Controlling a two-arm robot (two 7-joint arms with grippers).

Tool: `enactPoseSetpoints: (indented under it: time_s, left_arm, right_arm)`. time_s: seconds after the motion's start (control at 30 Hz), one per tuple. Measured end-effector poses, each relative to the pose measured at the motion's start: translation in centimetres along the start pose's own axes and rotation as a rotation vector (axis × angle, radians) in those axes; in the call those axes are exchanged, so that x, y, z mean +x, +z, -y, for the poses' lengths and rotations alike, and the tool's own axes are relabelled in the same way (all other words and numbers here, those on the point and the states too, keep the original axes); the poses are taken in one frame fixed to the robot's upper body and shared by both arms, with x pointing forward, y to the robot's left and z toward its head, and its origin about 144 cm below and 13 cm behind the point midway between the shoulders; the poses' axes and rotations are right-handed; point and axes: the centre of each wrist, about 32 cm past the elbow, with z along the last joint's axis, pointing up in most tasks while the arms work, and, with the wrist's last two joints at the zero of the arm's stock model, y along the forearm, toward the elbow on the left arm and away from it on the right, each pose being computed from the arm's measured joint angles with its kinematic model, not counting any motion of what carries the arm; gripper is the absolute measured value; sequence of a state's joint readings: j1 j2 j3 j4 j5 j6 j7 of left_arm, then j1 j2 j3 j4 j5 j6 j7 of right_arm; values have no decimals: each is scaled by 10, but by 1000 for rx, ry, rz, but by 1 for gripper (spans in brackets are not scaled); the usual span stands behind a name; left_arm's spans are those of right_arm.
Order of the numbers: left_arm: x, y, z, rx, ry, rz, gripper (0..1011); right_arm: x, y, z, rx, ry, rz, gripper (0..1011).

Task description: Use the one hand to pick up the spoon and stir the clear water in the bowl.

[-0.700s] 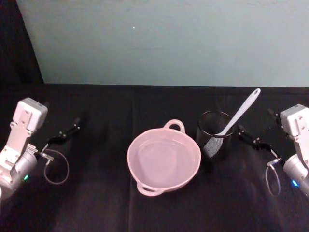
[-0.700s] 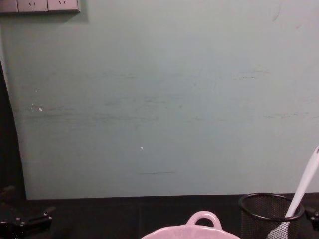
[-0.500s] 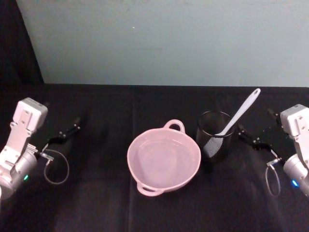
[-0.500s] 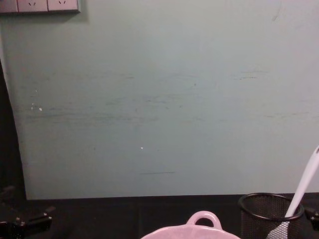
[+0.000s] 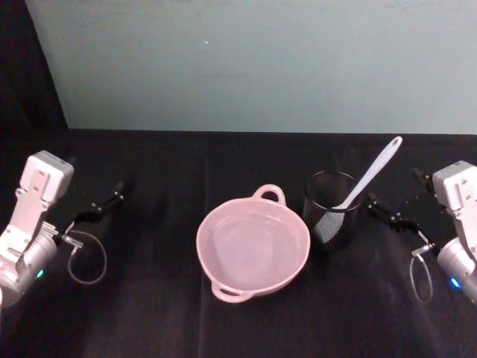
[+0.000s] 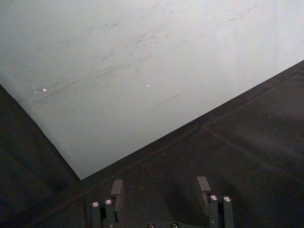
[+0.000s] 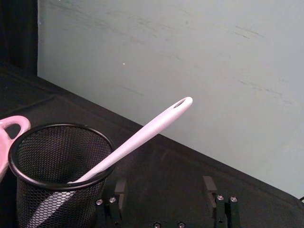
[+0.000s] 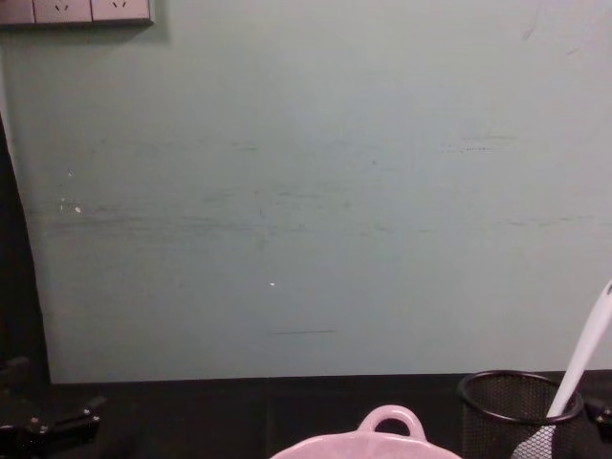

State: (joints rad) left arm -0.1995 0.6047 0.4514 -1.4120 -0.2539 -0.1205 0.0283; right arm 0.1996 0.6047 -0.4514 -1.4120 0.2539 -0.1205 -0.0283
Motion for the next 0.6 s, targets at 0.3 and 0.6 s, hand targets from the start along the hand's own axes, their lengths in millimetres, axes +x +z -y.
enactPoseSetpoints:
  time_s: [0.3,0.6]
  left_arm:
    - [0,0,0,0,0,0,1005]
    - [0,0,0,0,0,0,1005]
  right_arm:
    - [0,0,0,0,0,0,1002]
    - [0,0,0,0,0,0,1002]
